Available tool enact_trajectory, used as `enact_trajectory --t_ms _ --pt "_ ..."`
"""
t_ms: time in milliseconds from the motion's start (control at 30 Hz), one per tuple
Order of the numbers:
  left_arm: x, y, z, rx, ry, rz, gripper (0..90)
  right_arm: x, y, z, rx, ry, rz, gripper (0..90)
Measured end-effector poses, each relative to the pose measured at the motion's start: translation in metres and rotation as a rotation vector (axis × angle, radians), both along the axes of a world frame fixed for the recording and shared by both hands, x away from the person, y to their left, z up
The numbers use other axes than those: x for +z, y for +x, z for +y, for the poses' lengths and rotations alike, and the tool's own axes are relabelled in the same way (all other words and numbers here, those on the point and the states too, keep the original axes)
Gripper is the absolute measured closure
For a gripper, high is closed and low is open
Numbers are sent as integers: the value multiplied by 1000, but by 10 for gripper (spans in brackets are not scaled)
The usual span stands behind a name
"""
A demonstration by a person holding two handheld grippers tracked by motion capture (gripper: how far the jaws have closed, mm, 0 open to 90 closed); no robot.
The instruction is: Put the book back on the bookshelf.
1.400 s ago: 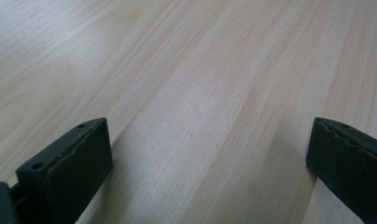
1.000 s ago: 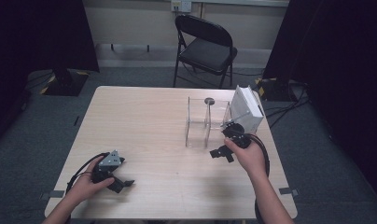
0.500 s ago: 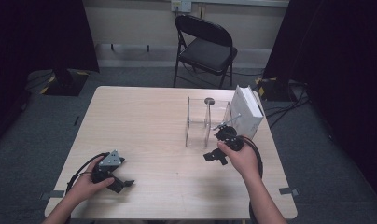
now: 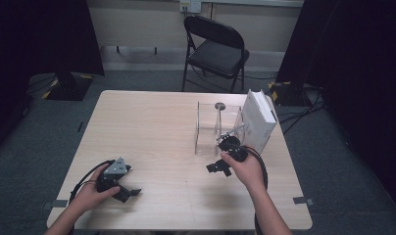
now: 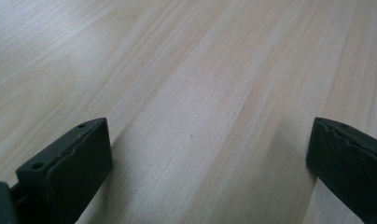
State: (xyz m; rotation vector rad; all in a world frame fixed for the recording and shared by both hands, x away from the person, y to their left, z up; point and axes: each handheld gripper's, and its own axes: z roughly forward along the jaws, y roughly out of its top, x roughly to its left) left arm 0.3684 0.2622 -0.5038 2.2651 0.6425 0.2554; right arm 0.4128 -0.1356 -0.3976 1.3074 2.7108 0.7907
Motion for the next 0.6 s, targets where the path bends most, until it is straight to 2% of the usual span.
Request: enact_trajectory --t_ms 200,600 --pt "0 0 0 0 0 0 0 -6 -1 7 18 -17 0 197" --pt "0 0 0 1 1 -2 0 -22 -4 18 50 -7 14 197"
